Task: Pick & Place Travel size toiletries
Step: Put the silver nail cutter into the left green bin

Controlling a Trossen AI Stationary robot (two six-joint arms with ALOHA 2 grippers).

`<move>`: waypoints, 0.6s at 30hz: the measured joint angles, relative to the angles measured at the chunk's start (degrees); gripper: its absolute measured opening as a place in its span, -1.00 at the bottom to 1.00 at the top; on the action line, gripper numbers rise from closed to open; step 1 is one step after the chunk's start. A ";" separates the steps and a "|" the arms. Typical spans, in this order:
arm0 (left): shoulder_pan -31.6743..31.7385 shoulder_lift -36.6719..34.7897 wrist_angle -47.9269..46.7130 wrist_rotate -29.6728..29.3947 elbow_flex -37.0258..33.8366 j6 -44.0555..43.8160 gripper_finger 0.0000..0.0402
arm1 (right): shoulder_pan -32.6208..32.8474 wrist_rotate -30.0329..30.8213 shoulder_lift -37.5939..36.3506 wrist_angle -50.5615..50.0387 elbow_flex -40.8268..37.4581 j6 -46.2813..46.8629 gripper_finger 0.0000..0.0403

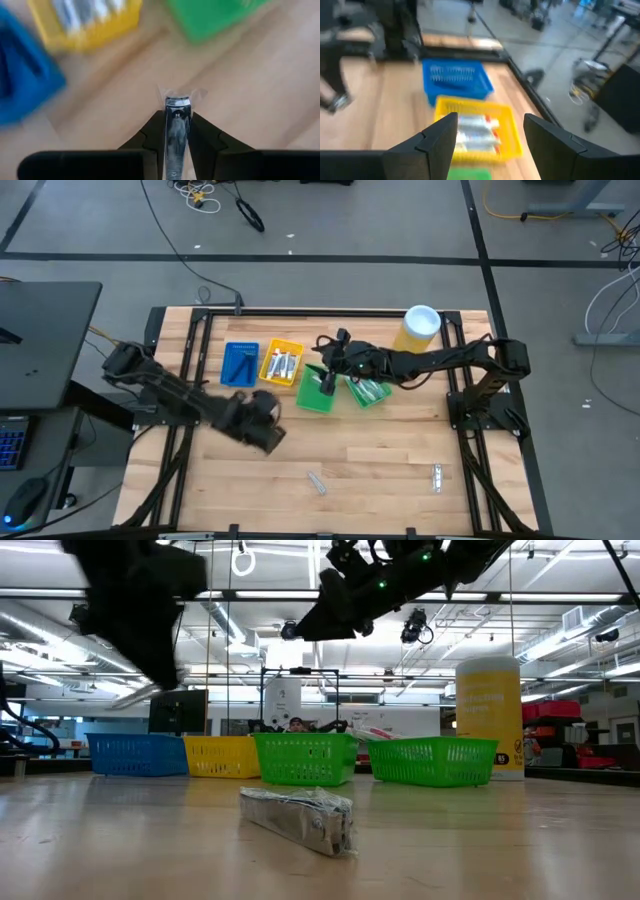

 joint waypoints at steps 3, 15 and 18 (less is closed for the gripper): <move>6.25 -0.10 6.34 -1.52 0.38 14.04 -0.68 | 0.85 5.99 -1.34 -6.49 0.02 0.53 0.19; 22.77 3.50 36.89 13.00 0.46 55.89 -0.68 | 2.41 15.87 -13.82 -59.61 -0.69 39.83 0.18; 24.59 6.31 39.44 14.73 0.51 60.14 -0.68 | 3.45 15.20 -14.42 -64.82 -2.17 44.82 0.18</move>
